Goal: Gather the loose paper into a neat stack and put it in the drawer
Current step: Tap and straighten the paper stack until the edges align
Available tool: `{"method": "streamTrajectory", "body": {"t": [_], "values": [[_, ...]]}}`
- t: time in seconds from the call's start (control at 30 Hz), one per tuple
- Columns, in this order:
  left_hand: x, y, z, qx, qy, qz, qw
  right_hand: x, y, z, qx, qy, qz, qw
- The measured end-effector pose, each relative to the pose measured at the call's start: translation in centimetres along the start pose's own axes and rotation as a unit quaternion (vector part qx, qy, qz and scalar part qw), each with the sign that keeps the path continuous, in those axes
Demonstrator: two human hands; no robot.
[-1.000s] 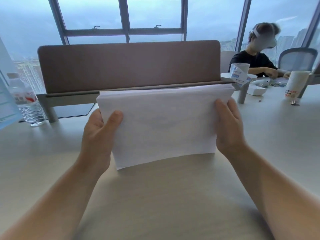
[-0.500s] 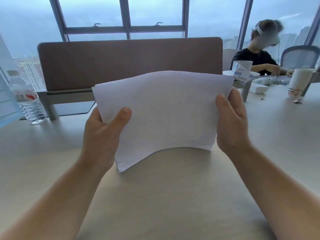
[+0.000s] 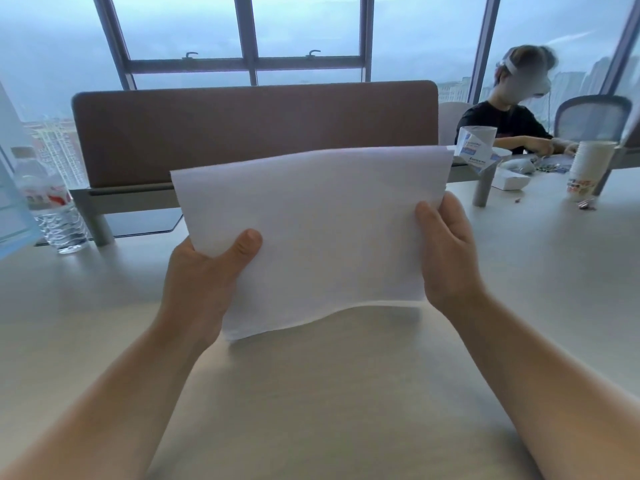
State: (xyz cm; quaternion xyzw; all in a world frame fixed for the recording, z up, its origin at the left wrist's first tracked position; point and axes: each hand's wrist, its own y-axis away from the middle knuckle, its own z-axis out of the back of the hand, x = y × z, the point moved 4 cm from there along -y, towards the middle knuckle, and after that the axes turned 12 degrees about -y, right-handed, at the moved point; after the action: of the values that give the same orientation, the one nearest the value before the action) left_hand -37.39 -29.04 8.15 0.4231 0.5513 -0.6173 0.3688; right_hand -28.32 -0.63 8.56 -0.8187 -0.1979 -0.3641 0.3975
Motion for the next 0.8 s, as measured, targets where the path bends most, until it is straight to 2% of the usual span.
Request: {"method": "streamTrajectory", "body": {"t": [0.1, 0.23, 0.37, 0.43, 0.5, 0.6, 0.7, 0.73, 0.8], "values": [[-0.9, -0.4, 0.3, 0.013, 0.030, -0.028, 0.999, 1.1, -0.5, 0.1, 0.005, -0.025, 0.033, 0.999], [0.1, -0.7, 0.6, 0.013, 0.034, -0.030, 0.999, 0.4, -0.7, 1.0, -0.051, 0.006, 0.020, 0.998], [1.2, -0.2, 0.2, 0.005, -0.068, 0.005, 0.998, -1.9, 0.3, 0.9, -0.037, 0.070, -0.032, 0.996], [0.7, 0.1, 0.3, -0.009, -0.150, -0.006, 0.989, -2.0, 0.3, 0.9, -0.033, 0.095, -0.038, 0.994], [0.3, 0.1, 0.5, -0.025, -0.176, -0.017, 0.984, -1.6, 0.1, 1.1, -0.028, 0.092, -0.041, 0.994], [0.4, 0.1, 0.9, -0.066, -0.140, -0.012, 0.988, -1.7, -0.2, 1.2, -0.022, 0.062, -0.070, 0.995], [0.2, 0.2, 0.7, -0.124, -0.020, 0.019, 0.992, -2.5, -0.3, 1.1, -0.047, -0.009, -0.159, 0.986], [0.2, 0.3, 0.3, -0.126, 0.031, 0.035, 0.991, -2.9, -0.1, 0.6, -0.031, -0.059, -0.204, 0.977], [0.2, 0.6, -0.9, -0.099, 0.088, 0.074, 0.988, -3.4, 1.2, -1.3, 0.063, -0.143, -0.294, 0.943]]}}
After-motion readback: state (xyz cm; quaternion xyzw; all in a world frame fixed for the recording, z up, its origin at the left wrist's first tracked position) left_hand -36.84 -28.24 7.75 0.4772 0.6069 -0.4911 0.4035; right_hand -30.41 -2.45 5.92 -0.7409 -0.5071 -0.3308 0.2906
